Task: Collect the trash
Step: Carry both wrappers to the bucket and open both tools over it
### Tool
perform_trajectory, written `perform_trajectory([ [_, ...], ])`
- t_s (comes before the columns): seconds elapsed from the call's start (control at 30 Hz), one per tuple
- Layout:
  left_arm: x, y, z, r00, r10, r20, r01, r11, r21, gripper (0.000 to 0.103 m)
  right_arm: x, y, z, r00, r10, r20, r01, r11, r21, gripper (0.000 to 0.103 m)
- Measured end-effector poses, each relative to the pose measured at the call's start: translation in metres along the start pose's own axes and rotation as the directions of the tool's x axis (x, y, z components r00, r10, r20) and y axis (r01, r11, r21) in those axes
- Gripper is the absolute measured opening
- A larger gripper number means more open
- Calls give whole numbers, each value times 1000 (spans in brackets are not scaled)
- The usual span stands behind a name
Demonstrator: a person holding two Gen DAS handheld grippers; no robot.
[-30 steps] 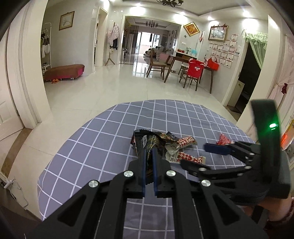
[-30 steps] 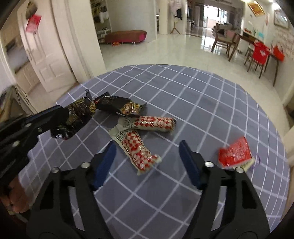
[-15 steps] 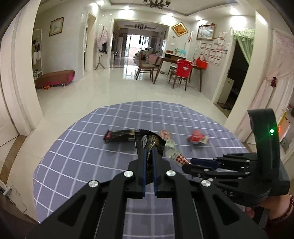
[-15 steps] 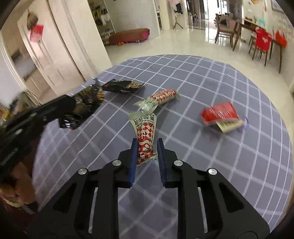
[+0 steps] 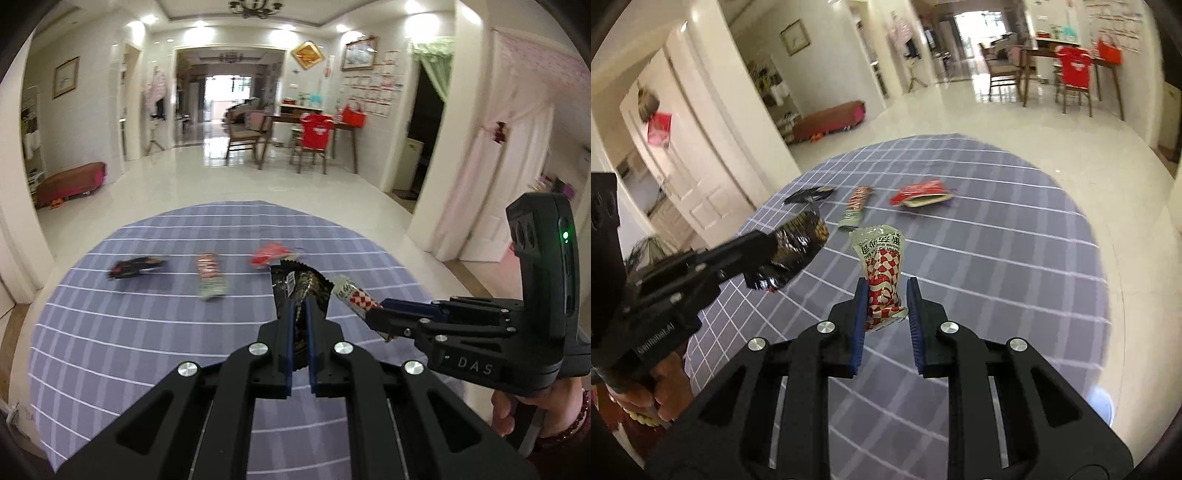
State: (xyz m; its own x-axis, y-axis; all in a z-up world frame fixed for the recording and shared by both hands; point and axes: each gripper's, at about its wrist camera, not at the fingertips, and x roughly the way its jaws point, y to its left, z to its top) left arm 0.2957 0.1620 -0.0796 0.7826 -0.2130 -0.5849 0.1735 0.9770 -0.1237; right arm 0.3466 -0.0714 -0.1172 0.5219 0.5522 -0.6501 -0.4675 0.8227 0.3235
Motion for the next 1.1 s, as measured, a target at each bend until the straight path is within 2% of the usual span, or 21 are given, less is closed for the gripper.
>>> perform_trajectory([
  [0.23, 17, -81, -3, 994, -100, -33, 102, 992, 72, 6, -64, -61, -36, 995, -25, 97, 12, 991, 135, 21],
  [0.4, 33, -138, -4, 980, -186, -71, 193, 974, 116, 6, -105, -110, -65, 986, -65, 152, 28, 972, 234, 21],
  [0.57, 59, -206, -11, 955, -265, -130, 285, 943, 172, 6, -143, -160, -101, 972, -145, 186, 73, 936, 344, 21],
  [0.83, 112, -289, -29, 916, -326, -234, 378, 896, 231, 6, -175, -229, -147, 953, -232, 194, 111, 864, 491, 22],
  [0.9, 126, -304, -35, 910, -329, -252, 389, 888, 245, 6, -177, -238, -155, 947, -262, 188, 131, 847, 515, 26],
  [0.93, 133, -310, -39, 906, -333, -261, 396, 884, 247, 6, -179, -244, -160, 943, -281, 179, 149, 836, 528, 40],
  [1.0, 151, -321, -45, 893, -341, -293, 414, 878, 240, 6, -182, -253, -169, 929, -331, 167, 187, 807, 561, 61],
  [1.1, 168, -331, -56, 886, -329, -327, 416, 876, 244, 6, -188, -264, -183, 926, -338, 168, 184, 793, 581, 61],
])
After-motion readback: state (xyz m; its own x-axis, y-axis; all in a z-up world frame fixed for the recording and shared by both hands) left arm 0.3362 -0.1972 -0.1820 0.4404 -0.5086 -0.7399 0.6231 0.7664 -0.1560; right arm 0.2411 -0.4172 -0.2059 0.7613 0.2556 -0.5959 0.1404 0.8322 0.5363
